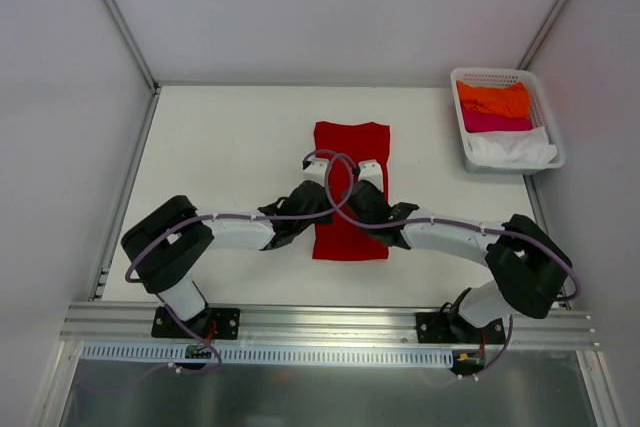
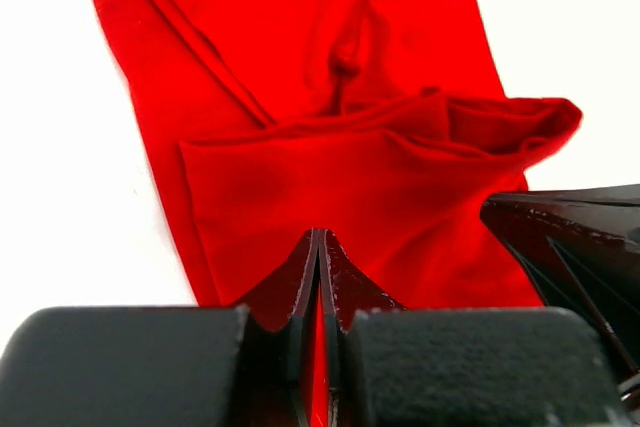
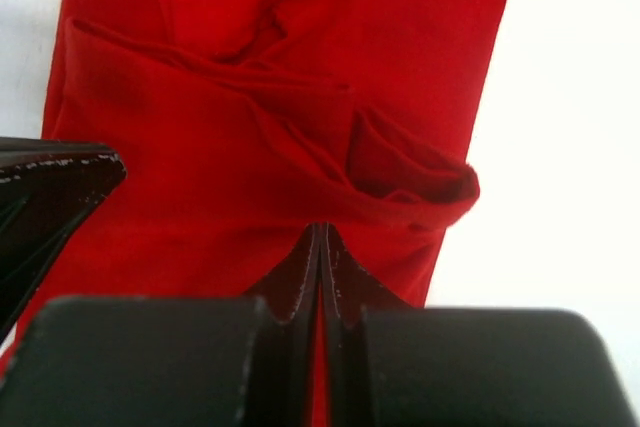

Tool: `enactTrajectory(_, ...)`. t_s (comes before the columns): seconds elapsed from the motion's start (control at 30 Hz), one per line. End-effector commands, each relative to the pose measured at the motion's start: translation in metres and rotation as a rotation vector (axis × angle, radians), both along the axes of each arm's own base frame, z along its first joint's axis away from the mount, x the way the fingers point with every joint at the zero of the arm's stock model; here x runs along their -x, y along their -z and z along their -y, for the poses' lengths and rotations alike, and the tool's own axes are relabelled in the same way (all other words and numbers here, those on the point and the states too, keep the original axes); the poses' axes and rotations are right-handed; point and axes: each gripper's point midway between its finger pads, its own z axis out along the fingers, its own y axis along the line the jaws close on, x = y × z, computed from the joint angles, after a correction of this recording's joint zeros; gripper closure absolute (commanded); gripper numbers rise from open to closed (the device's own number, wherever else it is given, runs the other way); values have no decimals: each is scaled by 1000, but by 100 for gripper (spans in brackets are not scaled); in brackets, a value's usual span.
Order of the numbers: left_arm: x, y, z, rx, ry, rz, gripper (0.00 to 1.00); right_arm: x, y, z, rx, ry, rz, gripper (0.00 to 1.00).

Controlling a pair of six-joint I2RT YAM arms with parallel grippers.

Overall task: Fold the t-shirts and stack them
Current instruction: Fold the folded rectangular tshirt in 1/3 of the way

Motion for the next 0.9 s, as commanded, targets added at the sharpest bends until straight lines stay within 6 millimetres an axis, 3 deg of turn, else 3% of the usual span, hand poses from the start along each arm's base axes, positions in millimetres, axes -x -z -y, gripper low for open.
enactTrajectory(0.0,-18,-11,13,41,26,33,100,-19,-8,-12,-52,21,23,99)
enactTrajectory(0.23,-28,18,7,26,8,-38,100,-42,9,-5,-35,54,-23,100)
enactTrajectory(0.43,-32,29,-9,-4,-36,-64,100,-62,25,11,-1,100,-55,99)
enactTrajectory(0.77,-38,13,-28,-42,-81,-25,100,-72,-5,35,3,132,-4,99)
enactTrajectory(0.87,-41,11,-29,-53,-81,-22,100,-76,0,42,6,144,-20,99)
